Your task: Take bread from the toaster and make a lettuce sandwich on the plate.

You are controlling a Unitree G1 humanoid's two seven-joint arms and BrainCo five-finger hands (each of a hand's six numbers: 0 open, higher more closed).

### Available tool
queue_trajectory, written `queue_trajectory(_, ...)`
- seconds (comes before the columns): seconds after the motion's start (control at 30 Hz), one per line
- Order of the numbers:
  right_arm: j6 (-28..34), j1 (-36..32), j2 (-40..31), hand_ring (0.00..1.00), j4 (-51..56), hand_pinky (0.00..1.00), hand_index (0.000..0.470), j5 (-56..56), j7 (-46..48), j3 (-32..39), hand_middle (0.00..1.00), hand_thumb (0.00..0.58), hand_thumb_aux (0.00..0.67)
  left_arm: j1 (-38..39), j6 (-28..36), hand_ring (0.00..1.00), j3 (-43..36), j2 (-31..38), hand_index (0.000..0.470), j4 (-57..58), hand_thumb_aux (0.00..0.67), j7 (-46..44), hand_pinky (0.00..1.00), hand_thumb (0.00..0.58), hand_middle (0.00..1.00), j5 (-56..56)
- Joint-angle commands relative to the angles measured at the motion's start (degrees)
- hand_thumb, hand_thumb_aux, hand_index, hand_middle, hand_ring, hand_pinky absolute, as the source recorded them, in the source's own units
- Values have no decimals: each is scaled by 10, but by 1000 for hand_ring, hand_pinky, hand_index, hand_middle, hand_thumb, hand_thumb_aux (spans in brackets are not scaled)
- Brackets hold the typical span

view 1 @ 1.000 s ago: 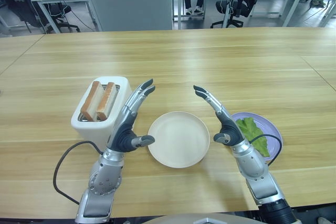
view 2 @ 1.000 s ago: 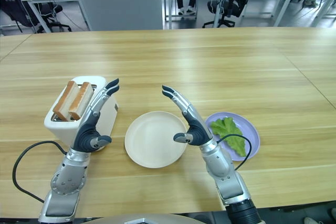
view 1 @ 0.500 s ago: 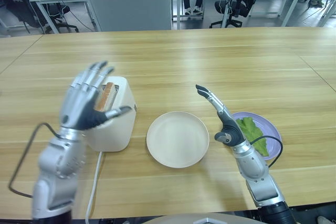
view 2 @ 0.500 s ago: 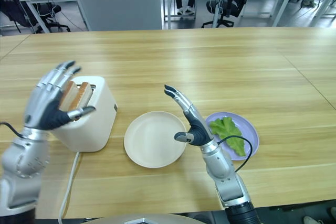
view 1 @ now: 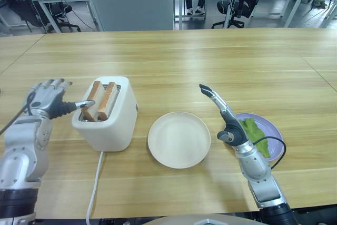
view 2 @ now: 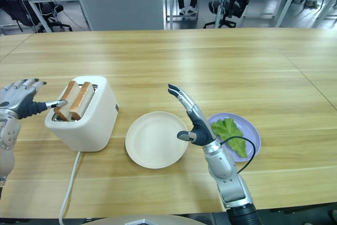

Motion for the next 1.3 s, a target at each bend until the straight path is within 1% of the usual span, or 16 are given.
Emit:
queue_trajectory(0.03, 5, 5, 2, 0, 0, 0, 0, -3, -1, -3, 0, 0, 0, -11, 9, 0, -41, 19, 0, 38, 0, -15, 0, 0, 0, 10)
queue_trajectory(0.43, 9, 6, 4, 0, -3, 0, 0, -5, 0, 0, 0, 0, 0, -41, 16, 0, -82, 26, 0, 25, 0, -26, 0, 0, 0, -10)
queue_trajectory(0.47, 9, 6, 4, 0, -3, 0, 0, -5, 0, 0, 0, 0, 0, -45, 15, 0, -84, 23, 90, 19, 131, -25, 0, 205, 0, -14)
queue_trajectory(0.5, 9, 6, 4, 0, -3, 0, 0, -6, 0, 0, 0, 0, 0, -47, 15, 0, -85, 20, 90, 15, 131, -24, 0, 205, 0, -21)
queue_trajectory(0.53, 9, 6, 4, 0, -3, 0, 0, -6, 0, 0, 0, 0, 0, -50, 15, 0, -86, 17, 245, 10, 357, -23, 0, 454, 0, -26)
queue_trajectory(0.57, 9, 6, 4, 0, -3, 0, 0, -7, 0, 0, 0, 0, 0, -52, 16, 0, -86, 14, 298, 5, 434, -20, 0, 508, 0, -30)
queue_trajectory(0.6, 9, 6, 4, 0, -3, 0, 0, -7, 0, 0, 0, 0, 0, -53, 16, 0, -85, 11, 298, 0, 434, -15, 0, 508, 0, -35)
queue_trajectory(0.63, 9, 6, 5, 0, -3, 0, 0, -8, 0, 0, 0, 0, 0, -55, 16, 0, -81, 7, 373, -6, 544, -10, 0, 559, 0, -40)
queue_trajectory(0.67, 9, 6, 5, 0, -3, 0, 0, -8, 0, 0, 0, 0, 0, -57, 17, 416, -77, 5, 460, -12, 670, -5, 416, 580, 416, -45)
queue_trajectory(0.7, 9, 6, 5, 0, -4, 0, 0, -8, 0, 0, 0, 0, 0, -59, 17, 729, -73, 2, 460, -17, 670, 0, 729, 580, 729, -49)
queue_trajectory(0.73, 9, 6, 5, 0, -4, 0, 0, -9, 0, 0, 0, 0, 0, -60, 17, 729, -69, 1, 460, -21, 670, 4, 729, 580, 729, -54)
queue_trajectory(0.77, 10, 7, 4, 0, -5, 0, 0, -9, 1, -1, 0, 0, 0, -61, 17, 1000, -64, 0, 460, -27, 670, 8, 1000, 580, 1000, -59)
queue_trajectory(0.97, 8, 8, 0, 0, -9, 0, 0, -12, 2, -4, 0, 0, 0, -69, 16, 1000, -28, 1, 460, -62, 670, 45, 1000, 580, 1000, -81)
queue_trajectory(1.1, 20, -2, -18, 0, -9, 0, 0, -30, 1, -24, 0, 0, 0, -81, 9, 1000, 5, 3, 460, -94, 670, 73, 1000, 580, 1000, -99)
queue_trajectory(1.2, 33, -20, -58, 0, 0, 0, 0, -86, -8, -55, 0, 0, 0, -99, -5, 1000, 28, 5, 460, -117, 670, 91, 1000, 580, 1000, -117)
queue_trajectory(1.3, 49, -38, -128, 0, 28, 0, 0, -141, -28, -106, 0, 0, 0, -130, -23, 1000, 46, 2, 460, -146, 670, 92, 1000, 580, 1000, -157)
